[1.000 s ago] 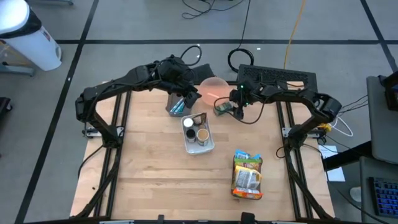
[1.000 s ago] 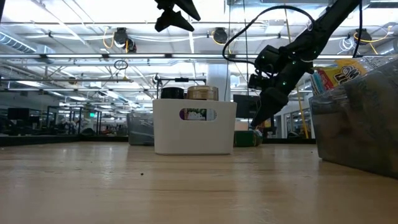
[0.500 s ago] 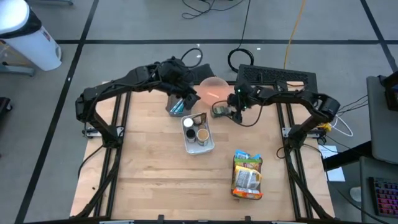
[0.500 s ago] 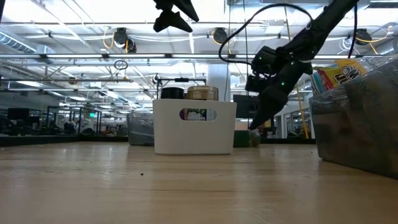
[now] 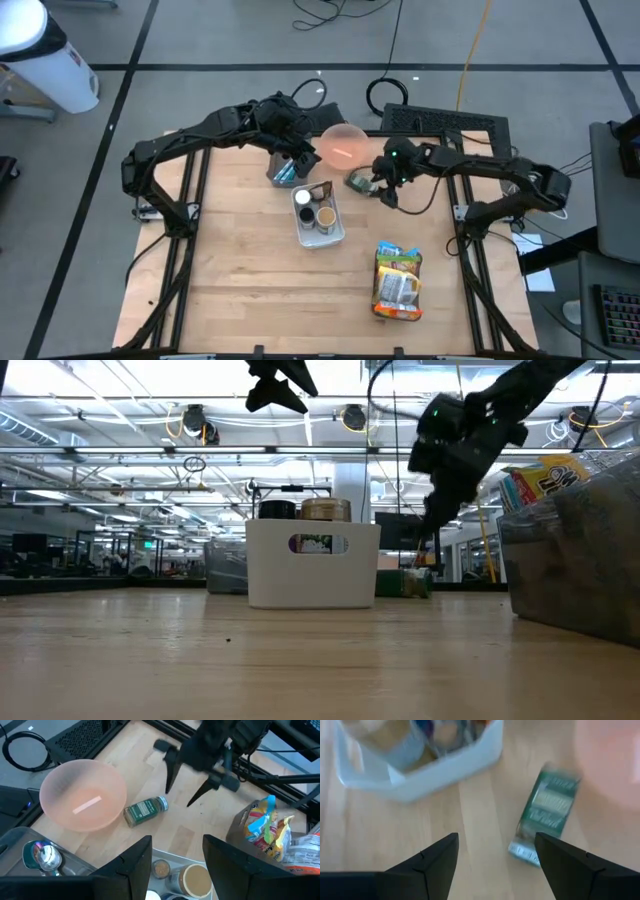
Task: Pick & Place Food Item
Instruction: Put the green seasoning bottle into the white bin
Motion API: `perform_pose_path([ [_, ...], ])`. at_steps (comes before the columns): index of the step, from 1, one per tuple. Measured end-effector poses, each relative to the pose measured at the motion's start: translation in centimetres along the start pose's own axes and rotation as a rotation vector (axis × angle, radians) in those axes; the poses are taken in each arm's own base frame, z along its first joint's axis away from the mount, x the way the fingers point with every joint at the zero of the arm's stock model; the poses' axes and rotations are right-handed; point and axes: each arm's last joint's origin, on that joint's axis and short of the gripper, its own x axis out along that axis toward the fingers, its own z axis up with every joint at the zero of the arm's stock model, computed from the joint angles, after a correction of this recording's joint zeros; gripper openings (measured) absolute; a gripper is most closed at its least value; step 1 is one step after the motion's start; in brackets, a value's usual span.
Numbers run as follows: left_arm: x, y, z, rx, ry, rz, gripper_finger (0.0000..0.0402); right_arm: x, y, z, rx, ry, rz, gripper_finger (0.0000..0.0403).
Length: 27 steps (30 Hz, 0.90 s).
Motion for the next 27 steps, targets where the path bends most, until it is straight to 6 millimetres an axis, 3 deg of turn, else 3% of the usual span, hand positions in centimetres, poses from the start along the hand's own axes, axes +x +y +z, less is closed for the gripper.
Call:
perform_pose_path([
  [7,0.0,0.0,0.0,0.027,0.000,0.000,0.0184,-3.1,0.5,1.6,-0.001,-0.196,-0.148,0.0254],
  [14,0.0,0.0,0.0,0.031,-0.001,0.000,0.0184,-4.0,0.5,2.5,0.076,-0.305,-0.232,0.0253],
  [19,0.0,0.0,0.0,0.031,0.000,-0.001,0.0184,-3.4,0.6,1.8,0.251,-0.291,-0.130,0.0253],
  [27,0.0,0.0,0.0,0.044,0.000,-0.001,0.0184,-0.2,0.5,-2.0,0.448,-0.117,0.094,0.0267],
])
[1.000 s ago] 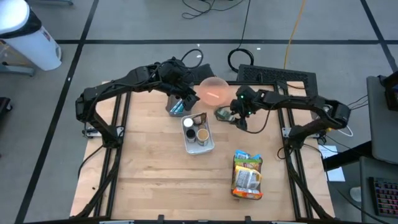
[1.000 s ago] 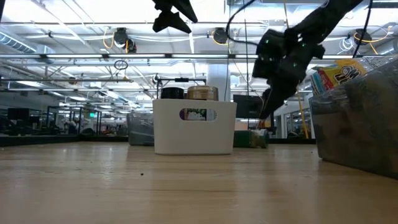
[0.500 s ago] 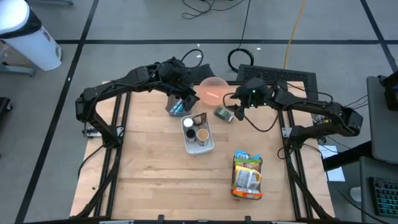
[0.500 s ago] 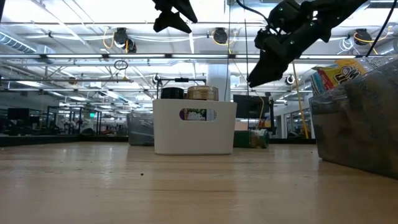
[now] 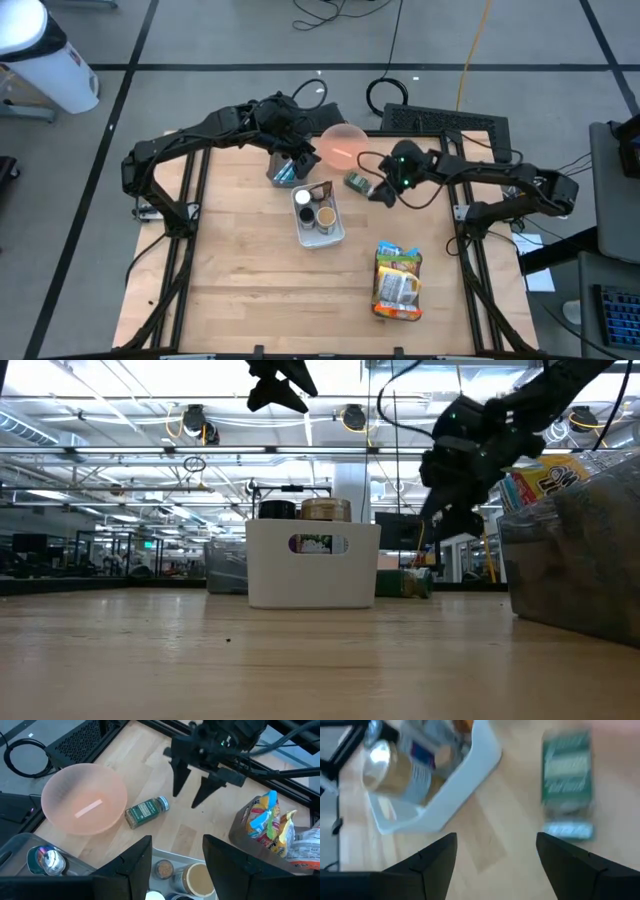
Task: Pick & Place Food Item
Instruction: Put the green seasoning bottle into the white bin
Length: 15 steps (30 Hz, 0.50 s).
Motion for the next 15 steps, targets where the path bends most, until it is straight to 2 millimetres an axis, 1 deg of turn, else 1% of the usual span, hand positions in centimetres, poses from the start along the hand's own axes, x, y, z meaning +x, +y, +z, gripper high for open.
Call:
perform_pose_path([
  [3,0.0,0.0,0.0,0.011,0.000,0.000,0.0184,0.4,-0.5,-1.0,0.019,0.035,0.008,0.0279],
  [8,0.0,0.0,0.0,0.010,0.000,0.000,0.0184,0.9,-1.3,-2.2,-0.020,0.013,-0.035,0.0296],
  [12,0.0,-0.1,0.0,0.005,0.001,-0.002,0.0184,1.5,-1.8,-3.3,-0.093,-0.032,-0.109,0.0299],
  [15,0.0,-0.2,-0.1,0.000,0.002,-0.005,0.0184,1.7,-1.7,-3.3,-0.173,-0.076,-0.163,0.0296],
])
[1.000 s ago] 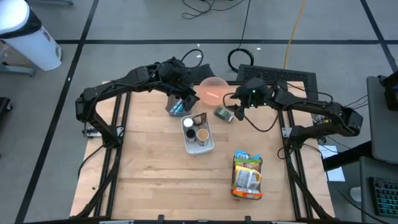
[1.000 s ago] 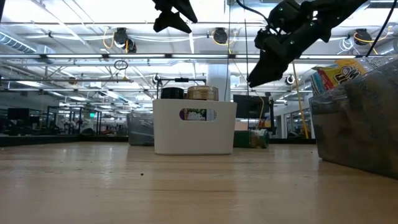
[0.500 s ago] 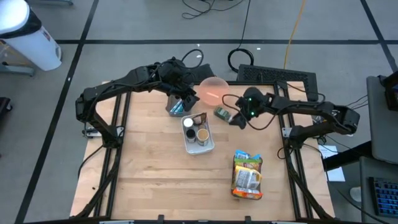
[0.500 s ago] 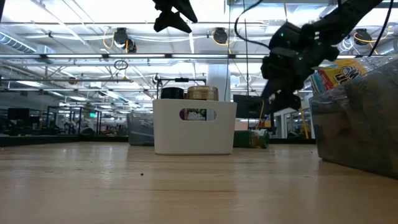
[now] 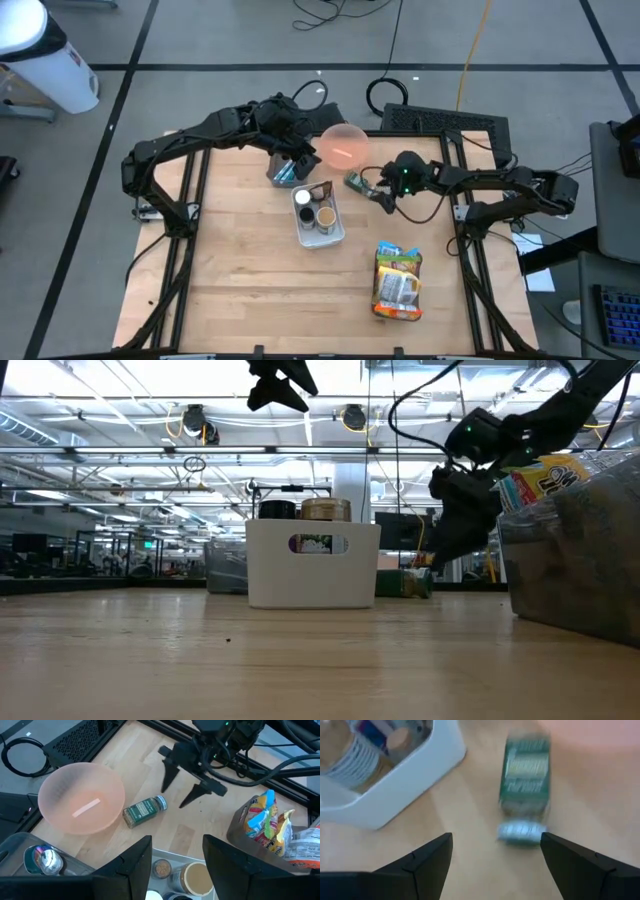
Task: Pick & Place Food Item
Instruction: Put the green seasoning bottle into the white bin
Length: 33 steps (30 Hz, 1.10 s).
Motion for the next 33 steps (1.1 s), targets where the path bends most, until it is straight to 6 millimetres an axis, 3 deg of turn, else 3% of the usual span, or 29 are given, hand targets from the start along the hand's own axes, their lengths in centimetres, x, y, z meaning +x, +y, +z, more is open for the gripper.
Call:
perform_pose_path([
  [5,0.0,-0.1,0.0,0.002,0.001,-0.002,0.0184,0.8,0.9,0.1,-0.171,-0.041,-0.075,0.0290],
  [10,0.0,-0.1,0.0,-0.013,0.000,-0.002,0.0184,2.3,1.4,-0.3,-0.231,-0.033,-0.092,0.0289],
  [17,0.0,-0.1,0.0,-0.025,0.000,-0.001,0.0184,3.7,1.1,-0.8,-0.223,-0.027,-0.271,0.0288],
  [33,0.0,-0.1,0.0,-0.040,0.000,-0.001,0.0184,6.3,0.3,-1.9,-0.118,-0.016,-0.274,0.0284],
])
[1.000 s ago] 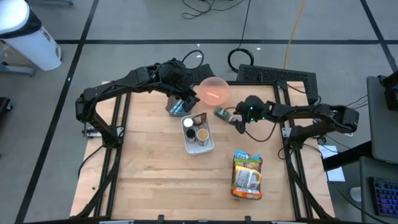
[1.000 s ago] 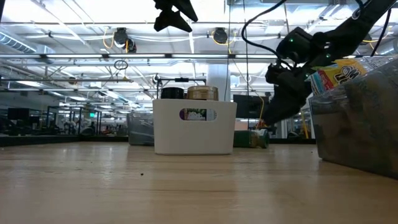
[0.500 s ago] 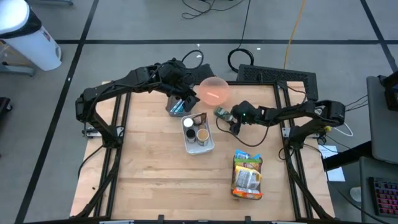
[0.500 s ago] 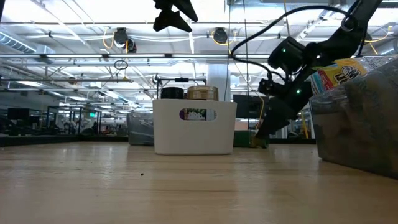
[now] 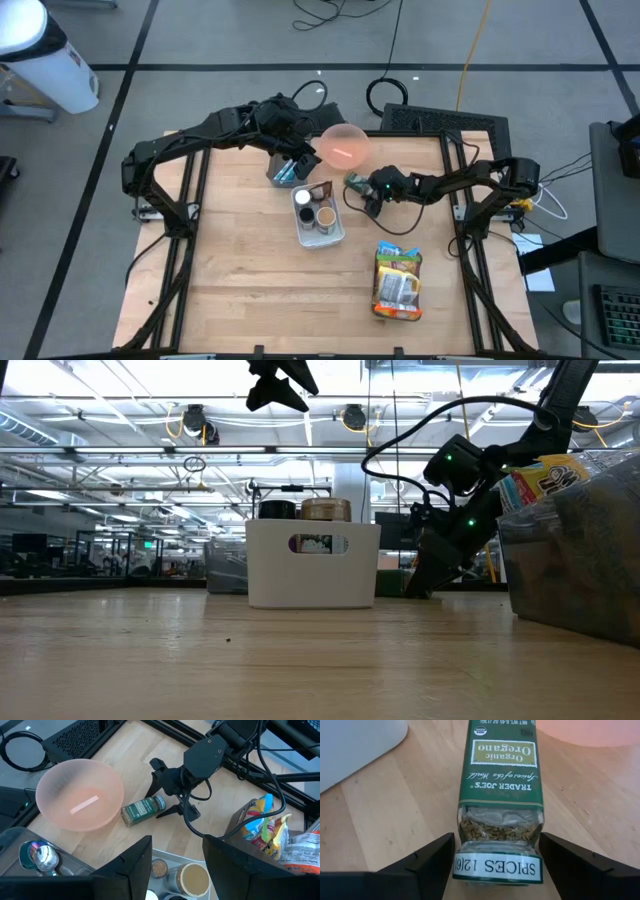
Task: Pick & Place Food Item
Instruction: Put the green seasoning bottle into the white bin
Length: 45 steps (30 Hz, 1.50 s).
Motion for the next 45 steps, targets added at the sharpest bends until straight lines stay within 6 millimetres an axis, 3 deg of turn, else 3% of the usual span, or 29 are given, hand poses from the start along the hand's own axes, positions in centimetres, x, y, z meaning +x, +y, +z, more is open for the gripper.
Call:
perform_pose_path([
  [11,0.0,0.0,0.0,-0.003,0.000,0.000,0.0184,0.0,0.0,0.0,0.020,0.000,0.000,0.0193],
  [20,0.0,0.0,0.0,-0.002,0.001,-0.001,0.0184,-1.2,0.0,0.4,0.043,0.006,0.011,0.0193],
  [26,0.0,0.0,0.0,0.010,0.001,0.000,0.0184,-4.4,0.0,1.4,0.013,-0.014,0.090,0.0193],
  [35,0.0,0.0,0.0,0.015,-0.001,-0.002,0.0184,-11.5,-0.2,3.1,0.006,-0.067,0.245,0.0193],
  [39,0.5,-0.3,0.1,0.039,-0.010,-0.024,0.0184,-14.5,-0.1,5.3,-0.028,-0.062,0.295,0.0193],
  [45,1.7,-1.6,1.3,0.160,-0.101,-0.244,0.0184,-18.1,0.6,9.3,-0.089,-0.078,0.440,0.0193],
])
